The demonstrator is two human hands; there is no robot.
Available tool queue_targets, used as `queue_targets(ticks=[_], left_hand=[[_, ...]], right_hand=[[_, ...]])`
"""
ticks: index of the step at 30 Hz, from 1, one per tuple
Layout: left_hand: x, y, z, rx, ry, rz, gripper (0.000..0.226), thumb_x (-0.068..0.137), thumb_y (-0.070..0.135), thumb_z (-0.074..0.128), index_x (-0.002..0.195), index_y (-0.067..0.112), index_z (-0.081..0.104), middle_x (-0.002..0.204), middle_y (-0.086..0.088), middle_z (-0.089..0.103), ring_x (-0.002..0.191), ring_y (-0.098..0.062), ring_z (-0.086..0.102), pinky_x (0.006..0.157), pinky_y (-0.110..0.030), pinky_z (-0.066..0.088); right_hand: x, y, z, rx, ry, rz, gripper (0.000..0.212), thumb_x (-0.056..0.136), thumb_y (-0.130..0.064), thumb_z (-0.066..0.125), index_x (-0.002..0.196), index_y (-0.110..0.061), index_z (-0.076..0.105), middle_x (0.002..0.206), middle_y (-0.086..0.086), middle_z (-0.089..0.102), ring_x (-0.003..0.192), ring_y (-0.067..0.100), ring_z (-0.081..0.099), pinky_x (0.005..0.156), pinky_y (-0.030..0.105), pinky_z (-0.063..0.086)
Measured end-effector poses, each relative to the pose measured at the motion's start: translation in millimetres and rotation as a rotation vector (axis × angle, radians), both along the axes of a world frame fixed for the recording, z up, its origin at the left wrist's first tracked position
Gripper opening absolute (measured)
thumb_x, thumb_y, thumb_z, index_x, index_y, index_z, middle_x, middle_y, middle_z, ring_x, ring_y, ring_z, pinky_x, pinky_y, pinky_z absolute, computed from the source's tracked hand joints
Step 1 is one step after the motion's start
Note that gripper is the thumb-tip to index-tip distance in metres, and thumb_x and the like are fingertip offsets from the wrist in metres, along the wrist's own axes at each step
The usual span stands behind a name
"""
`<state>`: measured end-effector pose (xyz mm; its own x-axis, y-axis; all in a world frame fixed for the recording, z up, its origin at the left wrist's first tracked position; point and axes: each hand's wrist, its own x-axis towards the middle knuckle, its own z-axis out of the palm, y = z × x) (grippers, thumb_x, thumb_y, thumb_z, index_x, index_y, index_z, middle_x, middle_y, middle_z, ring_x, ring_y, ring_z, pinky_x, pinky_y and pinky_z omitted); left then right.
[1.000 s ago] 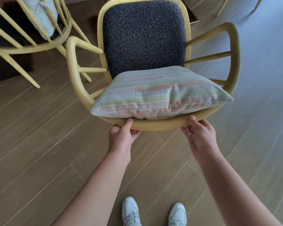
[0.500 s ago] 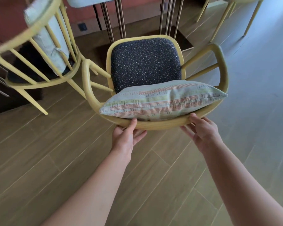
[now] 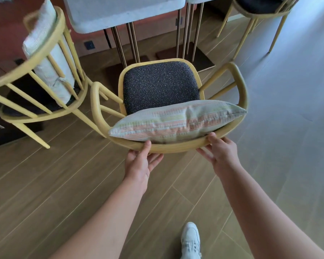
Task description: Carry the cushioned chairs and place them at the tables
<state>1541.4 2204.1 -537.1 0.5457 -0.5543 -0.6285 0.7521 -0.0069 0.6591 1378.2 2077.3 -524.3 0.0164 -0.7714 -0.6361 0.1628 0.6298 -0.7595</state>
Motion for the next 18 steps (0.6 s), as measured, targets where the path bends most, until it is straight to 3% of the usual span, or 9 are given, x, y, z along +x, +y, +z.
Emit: queue_targets(ticks=[4,10,13,18], left_hand=[[17.6,-29.9,10.5,-0.016,-0.012,0.03,0.018,0.096,0.013,0.067,0.113,0.01,0.062,0.109,-0.012,0.072,0.083,-0.021,0.077,0.067,-0.032,0.062],[52.9,-88.9,22.7,0.0,-0.034,0.118,0.031,0.095,0.018,0.069,0.124,0.011,0.061,0.119,-0.013,0.07,0.092,-0.021,0.073,0.066,-0.03,0.062],[70.5,-115.1,29.2,0.012,-0.032,0.13,0.024,0.094,0.02,0.071,0.116,0.014,0.064,0.115,-0.011,0.071,0.082,-0.017,0.076,0.067,-0.03,0.062],[89.8,-144.3,36.3,0.043,-0.022,0.135,0.022,0.095,0.022,0.07,0.114,0.013,0.065,0.107,-0.009,0.074,0.077,-0.016,0.077,0.065,-0.03,0.062]], right_hand=[[23.9,-26.7,8.7,-0.004,-0.051,-0.033,0.011,0.099,-0.016,0.062,0.107,-0.009,0.063,0.115,0.01,0.07,0.099,0.02,0.071,0.079,0.039,0.063],[71.7,-73.2,21.8,-0.094,-0.084,-0.076,0.014,0.1,-0.018,0.06,0.102,-0.005,0.058,0.117,0.014,0.065,0.102,0.021,0.068,0.073,0.039,0.063],[92.2,-95.9,24.2,-0.124,-0.066,-0.096,0.028,0.099,-0.02,0.061,0.115,0.003,0.056,0.115,0.015,0.065,0.099,0.017,0.068,0.077,0.04,0.063],[110.7,-124.8,23.9,-0.135,-0.037,-0.093,0.025,0.098,-0.021,0.064,0.109,0.0,0.057,0.1,0.008,0.061,0.088,0.013,0.067,0.067,0.029,0.062]])
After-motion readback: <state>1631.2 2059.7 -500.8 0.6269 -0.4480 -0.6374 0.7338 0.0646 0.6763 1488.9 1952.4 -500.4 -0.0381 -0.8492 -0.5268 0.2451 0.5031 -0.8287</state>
